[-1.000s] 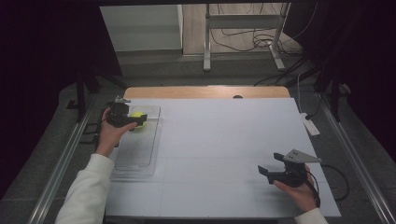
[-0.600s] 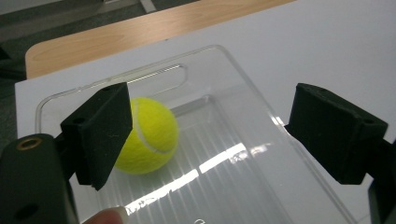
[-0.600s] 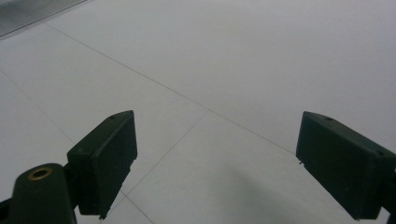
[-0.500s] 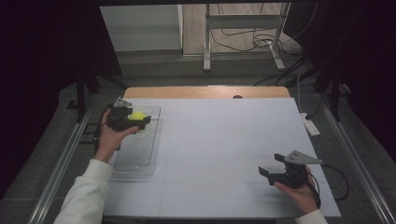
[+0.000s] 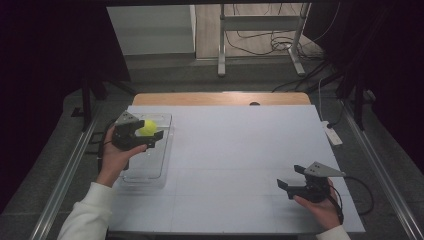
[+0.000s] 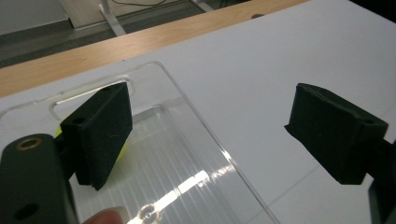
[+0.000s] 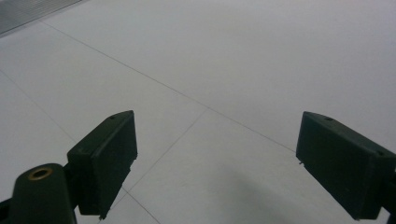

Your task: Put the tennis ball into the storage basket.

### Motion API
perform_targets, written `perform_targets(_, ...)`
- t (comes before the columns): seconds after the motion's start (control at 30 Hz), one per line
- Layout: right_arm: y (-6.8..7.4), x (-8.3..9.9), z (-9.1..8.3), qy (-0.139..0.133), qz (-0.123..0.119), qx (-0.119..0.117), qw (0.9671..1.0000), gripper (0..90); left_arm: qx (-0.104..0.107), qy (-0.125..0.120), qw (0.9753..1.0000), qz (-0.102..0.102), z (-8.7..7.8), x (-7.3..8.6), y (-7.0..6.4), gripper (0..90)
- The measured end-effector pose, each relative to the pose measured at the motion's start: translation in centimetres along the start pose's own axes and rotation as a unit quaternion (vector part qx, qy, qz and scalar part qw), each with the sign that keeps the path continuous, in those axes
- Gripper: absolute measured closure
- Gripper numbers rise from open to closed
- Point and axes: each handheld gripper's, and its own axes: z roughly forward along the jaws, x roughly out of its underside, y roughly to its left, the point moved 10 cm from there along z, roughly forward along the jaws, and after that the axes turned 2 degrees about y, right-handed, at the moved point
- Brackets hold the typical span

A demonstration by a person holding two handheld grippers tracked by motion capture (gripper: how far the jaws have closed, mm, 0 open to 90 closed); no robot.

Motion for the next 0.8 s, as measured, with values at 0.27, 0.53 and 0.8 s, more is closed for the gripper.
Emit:
perform_targets(0.27, 0.0, 0.1, 0.0, 0.001, 0.001, 0.001, 1.0000, 13.0, 0.021, -0.005, 0.9997, 0.009, -0.3, 1.6, -1.8, 14.2)
perform_targets(0.53, 0.0, 0.1, 0.0, 0.001, 0.000, 0.002, 1.0000, 12.9, 0.050, -0.013, 0.9985, 0.016, -0.5, 2.8, -4.2, 13.8)
perform_targets(0.8, 0.0, 0.0, -0.1, -0.001, 0.000, 0.001, 1.0000, 12.9, 0.079, -0.009, 0.9963, 0.032, -0.5, 4.0, -6.6, 13.3)
